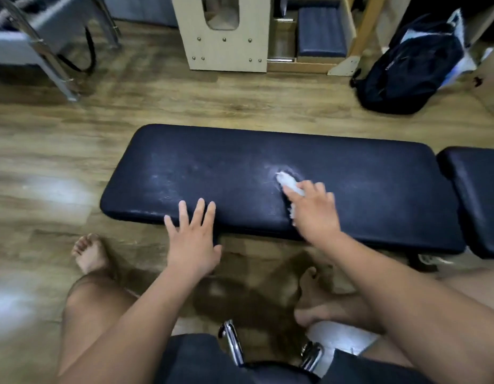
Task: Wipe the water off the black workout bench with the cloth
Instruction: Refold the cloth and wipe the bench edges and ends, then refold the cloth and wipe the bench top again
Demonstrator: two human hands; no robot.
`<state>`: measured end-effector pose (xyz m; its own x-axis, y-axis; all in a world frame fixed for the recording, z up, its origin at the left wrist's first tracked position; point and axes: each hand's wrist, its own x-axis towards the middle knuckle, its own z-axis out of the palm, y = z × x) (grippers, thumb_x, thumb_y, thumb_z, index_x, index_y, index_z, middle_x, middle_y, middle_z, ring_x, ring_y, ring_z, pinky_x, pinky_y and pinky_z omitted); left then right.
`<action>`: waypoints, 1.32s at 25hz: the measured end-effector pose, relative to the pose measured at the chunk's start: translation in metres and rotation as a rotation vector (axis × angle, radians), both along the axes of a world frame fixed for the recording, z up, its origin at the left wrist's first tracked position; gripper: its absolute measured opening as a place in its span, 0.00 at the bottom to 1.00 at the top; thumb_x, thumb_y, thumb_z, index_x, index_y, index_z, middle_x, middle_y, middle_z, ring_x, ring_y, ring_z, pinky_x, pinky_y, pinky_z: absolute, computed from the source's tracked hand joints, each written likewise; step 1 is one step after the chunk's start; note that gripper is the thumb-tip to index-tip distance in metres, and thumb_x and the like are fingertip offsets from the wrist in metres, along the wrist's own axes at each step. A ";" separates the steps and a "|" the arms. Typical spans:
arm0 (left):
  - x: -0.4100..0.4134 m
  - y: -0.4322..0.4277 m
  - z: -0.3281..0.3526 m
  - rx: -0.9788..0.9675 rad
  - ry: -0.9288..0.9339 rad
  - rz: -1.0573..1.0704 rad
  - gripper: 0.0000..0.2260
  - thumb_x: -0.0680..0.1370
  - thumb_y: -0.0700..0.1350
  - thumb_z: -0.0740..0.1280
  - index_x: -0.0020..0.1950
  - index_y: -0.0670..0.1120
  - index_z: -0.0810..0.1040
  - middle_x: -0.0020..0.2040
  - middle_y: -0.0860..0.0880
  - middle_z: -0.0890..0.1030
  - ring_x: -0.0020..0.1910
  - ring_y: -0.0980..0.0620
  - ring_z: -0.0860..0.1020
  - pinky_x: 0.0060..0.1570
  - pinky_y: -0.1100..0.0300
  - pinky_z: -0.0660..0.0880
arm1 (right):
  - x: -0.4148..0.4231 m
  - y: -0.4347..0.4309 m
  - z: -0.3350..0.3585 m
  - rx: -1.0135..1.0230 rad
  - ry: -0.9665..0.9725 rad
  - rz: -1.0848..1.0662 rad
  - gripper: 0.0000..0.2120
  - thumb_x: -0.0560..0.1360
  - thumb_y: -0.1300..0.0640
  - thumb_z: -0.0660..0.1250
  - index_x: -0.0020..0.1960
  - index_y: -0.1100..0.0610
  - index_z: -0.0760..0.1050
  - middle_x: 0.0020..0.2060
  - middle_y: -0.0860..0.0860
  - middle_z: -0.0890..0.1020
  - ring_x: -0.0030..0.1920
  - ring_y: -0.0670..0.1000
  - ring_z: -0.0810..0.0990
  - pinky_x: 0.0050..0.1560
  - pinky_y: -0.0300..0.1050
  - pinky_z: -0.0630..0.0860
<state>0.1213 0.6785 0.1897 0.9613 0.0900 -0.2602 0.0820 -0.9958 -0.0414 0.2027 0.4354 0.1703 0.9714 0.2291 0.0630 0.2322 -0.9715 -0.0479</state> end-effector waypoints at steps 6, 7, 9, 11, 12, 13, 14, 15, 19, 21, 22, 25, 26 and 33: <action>0.011 -0.085 -0.006 0.013 0.122 -0.129 0.44 0.75 0.57 0.65 0.79 0.58 0.36 0.80 0.50 0.37 0.76 0.28 0.42 0.74 0.33 0.47 | -0.044 -0.249 0.001 -0.012 0.056 -0.473 0.28 0.69 0.65 0.69 0.67 0.52 0.72 0.59 0.60 0.72 0.53 0.65 0.69 0.53 0.56 0.72; 0.011 -0.086 -0.008 0.014 0.126 -0.115 0.44 0.75 0.56 0.66 0.79 0.59 0.36 0.80 0.50 0.37 0.76 0.28 0.42 0.73 0.33 0.48 | -0.048 -0.269 -0.002 0.023 0.087 -0.549 0.28 0.68 0.67 0.67 0.67 0.54 0.72 0.60 0.61 0.71 0.53 0.66 0.69 0.55 0.55 0.71; 0.012 -0.083 -0.005 -0.001 0.137 -0.103 0.43 0.75 0.55 0.66 0.79 0.60 0.38 0.81 0.51 0.39 0.77 0.29 0.42 0.73 0.31 0.47 | -0.045 -0.268 -0.008 0.124 0.096 -0.723 0.22 0.69 0.69 0.63 0.62 0.58 0.74 0.60 0.62 0.70 0.54 0.66 0.68 0.56 0.53 0.68; 0.010 -0.082 0.000 -0.020 0.125 -0.093 0.40 0.76 0.56 0.65 0.79 0.60 0.41 0.81 0.52 0.41 0.78 0.33 0.43 0.72 0.31 0.45 | -0.046 -0.234 -0.006 0.230 0.013 -0.789 0.17 0.70 0.69 0.62 0.57 0.59 0.76 0.60 0.62 0.69 0.54 0.66 0.67 0.56 0.54 0.68; 0.007 -0.085 0.002 -0.041 0.103 -0.088 0.39 0.76 0.56 0.64 0.79 0.59 0.43 0.81 0.52 0.43 0.78 0.36 0.44 0.73 0.32 0.45 | -0.050 -0.209 -0.007 0.276 -0.047 -0.758 0.16 0.70 0.68 0.62 0.57 0.59 0.78 0.59 0.63 0.70 0.53 0.66 0.68 0.55 0.54 0.67; 0.000 -0.090 0.002 -0.079 0.067 -0.081 0.38 0.76 0.55 0.64 0.80 0.57 0.46 0.81 0.51 0.46 0.79 0.39 0.45 0.73 0.33 0.45 | -0.059 -0.181 -0.009 0.321 -0.090 -0.696 0.16 0.71 0.68 0.63 0.57 0.60 0.79 0.58 0.63 0.70 0.52 0.66 0.68 0.54 0.54 0.68; -0.009 -0.098 0.002 -0.155 0.009 -0.066 0.36 0.76 0.55 0.65 0.80 0.56 0.50 0.81 0.50 0.50 0.79 0.42 0.48 0.75 0.36 0.46 | -0.071 -0.149 -0.011 0.388 -0.106 -0.626 0.16 0.71 0.67 0.63 0.57 0.60 0.79 0.57 0.63 0.71 0.51 0.65 0.69 0.53 0.54 0.69; -0.019 -0.108 0.001 -0.310 -0.071 -0.016 0.34 0.76 0.53 0.66 0.79 0.54 0.55 0.80 0.50 0.55 0.79 0.46 0.53 0.76 0.41 0.49 | -0.085 -0.115 -0.013 0.488 -0.097 -0.549 0.17 0.71 0.68 0.64 0.57 0.59 0.79 0.57 0.62 0.71 0.52 0.65 0.69 0.54 0.54 0.70; -0.049 -0.135 0.009 -0.884 -0.219 0.354 0.22 0.75 0.48 0.71 0.68 0.48 0.74 0.65 0.50 0.77 0.64 0.52 0.75 0.64 0.61 0.68 | -0.121 -0.020 -0.007 0.857 0.278 -0.057 0.20 0.75 0.70 0.60 0.63 0.57 0.77 0.60 0.58 0.74 0.59 0.56 0.72 0.59 0.37 0.67; -0.057 -0.137 0.016 -0.920 -0.201 0.425 0.16 0.75 0.48 0.71 0.62 0.48 0.77 0.57 0.52 0.80 0.56 0.54 0.78 0.60 0.58 0.73 | -0.125 -0.016 0.000 1.042 0.303 -0.070 0.22 0.74 0.71 0.59 0.63 0.56 0.77 0.58 0.54 0.77 0.54 0.49 0.75 0.54 0.26 0.67; -0.061 -0.139 0.020 -0.942 -0.194 0.455 0.14 0.75 0.49 0.71 0.59 0.48 0.78 0.54 0.53 0.81 0.53 0.55 0.78 0.59 0.57 0.75 | -0.125 -0.019 0.003 1.147 0.312 -0.178 0.22 0.74 0.70 0.60 0.63 0.52 0.77 0.57 0.52 0.78 0.53 0.48 0.77 0.53 0.27 0.69; -0.067 -0.160 0.031 -1.085 -0.179 0.516 0.08 0.75 0.50 0.71 0.51 0.49 0.80 0.48 0.52 0.83 0.48 0.55 0.81 0.50 0.60 0.77 | -0.126 -0.042 0.015 1.490 0.515 -0.384 0.19 0.75 0.65 0.65 0.61 0.49 0.73 0.51 0.51 0.83 0.48 0.50 0.83 0.45 0.41 0.78; -0.069 -0.171 0.034 -1.132 -0.170 0.523 0.08 0.75 0.51 0.72 0.49 0.48 0.80 0.46 0.52 0.83 0.45 0.55 0.81 0.46 0.62 0.76 | -0.126 -0.049 0.019 1.597 0.553 -0.415 0.15 0.75 0.66 0.67 0.58 0.52 0.74 0.49 0.53 0.84 0.46 0.51 0.84 0.43 0.42 0.78; -0.084 -0.207 0.034 -1.276 -0.205 0.522 0.05 0.76 0.39 0.71 0.51 0.44 0.80 0.46 0.45 0.84 0.43 0.52 0.81 0.45 0.60 0.77 | -0.157 -0.090 0.035 2.010 0.692 -0.442 0.06 0.78 0.62 0.65 0.53 0.62 0.79 0.45 0.58 0.84 0.43 0.54 0.84 0.46 0.49 0.80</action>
